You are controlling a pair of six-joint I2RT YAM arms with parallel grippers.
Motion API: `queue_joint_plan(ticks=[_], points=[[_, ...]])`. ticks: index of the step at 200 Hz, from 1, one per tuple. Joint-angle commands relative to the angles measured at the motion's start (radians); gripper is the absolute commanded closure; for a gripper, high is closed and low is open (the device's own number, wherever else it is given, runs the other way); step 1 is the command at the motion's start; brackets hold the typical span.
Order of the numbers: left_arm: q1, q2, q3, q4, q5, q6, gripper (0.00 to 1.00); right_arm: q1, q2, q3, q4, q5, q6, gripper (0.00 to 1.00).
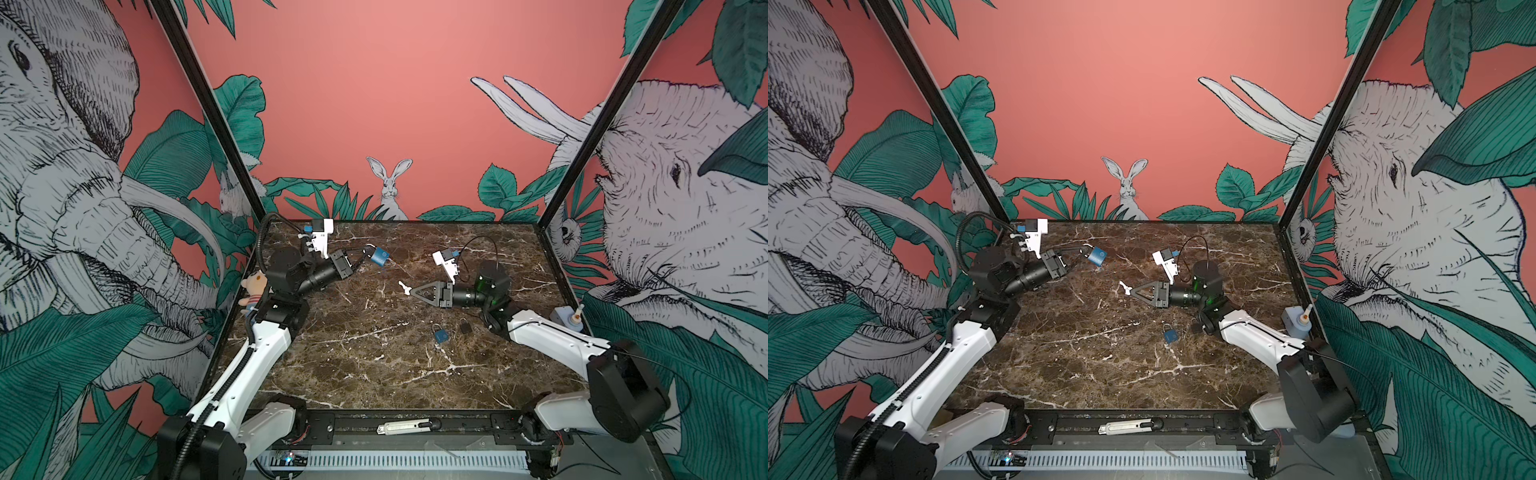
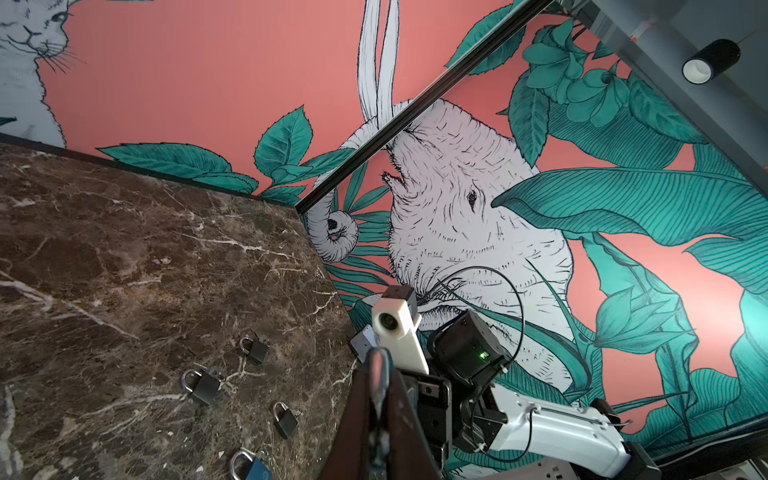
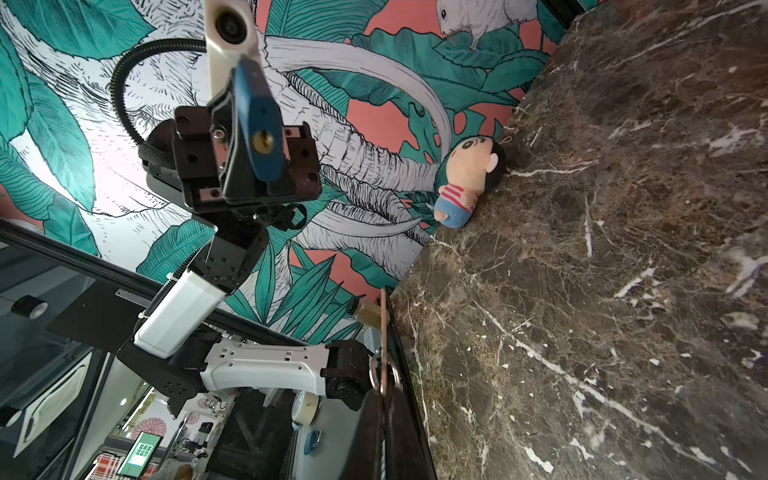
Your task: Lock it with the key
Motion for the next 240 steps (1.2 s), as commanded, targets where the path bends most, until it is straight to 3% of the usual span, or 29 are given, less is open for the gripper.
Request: queue_joint_plan(ticks=[1, 56, 114, 183, 240], points=[[0.006, -0.032, 0.031, 0.041, 0.017, 0.006, 1.00, -0.003, -0.035, 0.007, 0.025, -0.013, 0.005, 1.00], [0.010, -0.060, 0.032, -0.171, 0.038, 0.125, 1.00, -0.007, -0.052, -0.004, -0.017, 0.001, -0.018, 1.00], [0.010, -0.052, 0.023, -0.521, 0.029, 0.329, 1.00, -0.011, -0.127, 0.021, -0.256, 0.063, -0.164, 1.00], [-0.001, 0.045, -0.084, -0.562, 0.040, 0.370, 1.00, -0.011, -0.158, 0.043, -0.436, 0.126, -0.267, 1.00], [-0.140, 0.200, -0.110, -0.492, -0.038, 0.396, 1.00, -0.011, -0.160, 0.050, -0.508, 0.170, -0.308, 1.00]])
